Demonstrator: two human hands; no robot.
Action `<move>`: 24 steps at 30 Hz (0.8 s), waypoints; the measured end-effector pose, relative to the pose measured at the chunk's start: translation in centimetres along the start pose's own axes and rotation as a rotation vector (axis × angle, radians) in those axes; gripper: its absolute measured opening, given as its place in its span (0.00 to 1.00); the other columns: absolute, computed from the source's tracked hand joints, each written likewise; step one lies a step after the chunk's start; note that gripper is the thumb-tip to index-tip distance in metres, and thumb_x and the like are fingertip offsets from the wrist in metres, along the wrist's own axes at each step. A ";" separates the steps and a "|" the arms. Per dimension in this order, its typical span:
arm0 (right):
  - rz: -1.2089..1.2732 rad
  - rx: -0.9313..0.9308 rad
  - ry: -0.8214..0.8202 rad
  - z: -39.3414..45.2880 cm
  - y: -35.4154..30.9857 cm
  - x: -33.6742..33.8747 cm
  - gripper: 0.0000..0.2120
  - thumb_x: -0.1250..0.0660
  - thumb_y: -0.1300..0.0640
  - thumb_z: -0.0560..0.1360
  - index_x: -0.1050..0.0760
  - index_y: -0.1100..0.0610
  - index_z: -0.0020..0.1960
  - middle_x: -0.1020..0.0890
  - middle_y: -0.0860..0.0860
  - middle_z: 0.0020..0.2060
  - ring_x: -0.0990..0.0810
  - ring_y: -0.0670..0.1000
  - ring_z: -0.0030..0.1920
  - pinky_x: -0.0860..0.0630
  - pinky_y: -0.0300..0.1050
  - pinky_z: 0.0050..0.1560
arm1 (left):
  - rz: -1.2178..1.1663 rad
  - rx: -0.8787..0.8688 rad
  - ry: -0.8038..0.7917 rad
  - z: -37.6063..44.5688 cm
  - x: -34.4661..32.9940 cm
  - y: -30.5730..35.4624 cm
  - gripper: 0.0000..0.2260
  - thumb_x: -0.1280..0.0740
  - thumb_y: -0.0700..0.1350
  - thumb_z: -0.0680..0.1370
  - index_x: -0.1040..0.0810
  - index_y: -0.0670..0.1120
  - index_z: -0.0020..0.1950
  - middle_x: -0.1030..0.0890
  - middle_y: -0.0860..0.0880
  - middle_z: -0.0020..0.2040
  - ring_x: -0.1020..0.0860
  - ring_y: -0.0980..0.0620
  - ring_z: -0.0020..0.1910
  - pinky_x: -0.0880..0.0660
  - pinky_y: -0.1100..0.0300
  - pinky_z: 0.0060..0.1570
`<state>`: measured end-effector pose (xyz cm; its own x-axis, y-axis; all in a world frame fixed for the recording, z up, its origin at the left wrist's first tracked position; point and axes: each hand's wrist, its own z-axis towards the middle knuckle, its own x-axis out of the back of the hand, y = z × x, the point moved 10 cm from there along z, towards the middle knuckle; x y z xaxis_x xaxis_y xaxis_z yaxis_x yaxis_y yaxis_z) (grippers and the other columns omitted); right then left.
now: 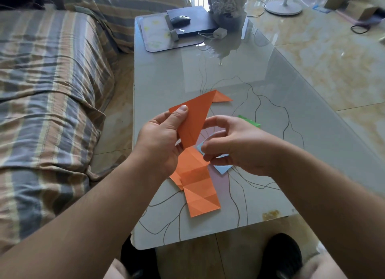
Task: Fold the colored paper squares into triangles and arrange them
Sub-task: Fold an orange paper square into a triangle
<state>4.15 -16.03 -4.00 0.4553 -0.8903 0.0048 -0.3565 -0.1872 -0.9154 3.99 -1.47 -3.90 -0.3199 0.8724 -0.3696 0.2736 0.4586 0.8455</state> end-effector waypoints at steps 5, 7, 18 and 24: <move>0.159 -0.013 0.107 0.4 -0.1 2.1 0.06 0.25 0.52 0.77 0.19 0.54 0.46 0.16 0.52 0.40 0.18 0.53 0.40 0.22 0.48 0.44 | 0.126 -0.072 -0.061 -0.5 -0.8 0.5 0.04 0.28 0.43 0.79 0.18 0.44 0.46 0.13 0.44 0.41 0.14 0.47 0.40 0.15 0.51 0.41; 0.146 -0.012 0.109 0.5 0.0 2.1 0.06 0.26 0.54 0.78 0.20 0.55 0.44 0.17 0.52 0.39 0.18 0.53 0.39 0.22 0.47 0.43 | 0.172 -0.094 -0.088 -0.7 -1.0 0.7 0.04 0.28 0.42 0.80 0.17 0.43 0.47 0.13 0.44 0.41 0.14 0.47 0.40 0.17 0.54 0.37; 0.172 0.004 0.142 0.5 0.0 2.6 0.07 0.27 0.57 0.78 0.21 0.57 0.43 0.18 0.52 0.36 0.19 0.53 0.37 0.23 0.45 0.40 | 0.253 0.040 -0.214 -0.8 -2.1 -1.5 0.13 0.25 0.42 0.76 0.18 0.47 0.60 0.14 0.48 0.46 0.16 0.51 0.42 0.20 0.55 0.46; 0.152 0.018 0.176 0.2 -0.5 3.2 0.08 0.24 0.55 0.76 0.19 0.54 0.40 0.16 0.52 0.37 0.19 0.52 0.36 0.24 0.46 0.41 | 0.254 -0.011 -0.211 -0.7 -1.9 -1.1 0.12 0.25 0.40 0.74 0.17 0.43 0.57 0.13 0.46 0.45 0.16 0.51 0.41 0.17 0.56 0.46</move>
<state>5.90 -18.70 -3.62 0.2472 -0.9668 -0.0649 -0.3945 -0.0392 -0.9181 3.66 -3.76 -3.91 -0.0473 0.9751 -0.2169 0.3100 0.2207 0.9248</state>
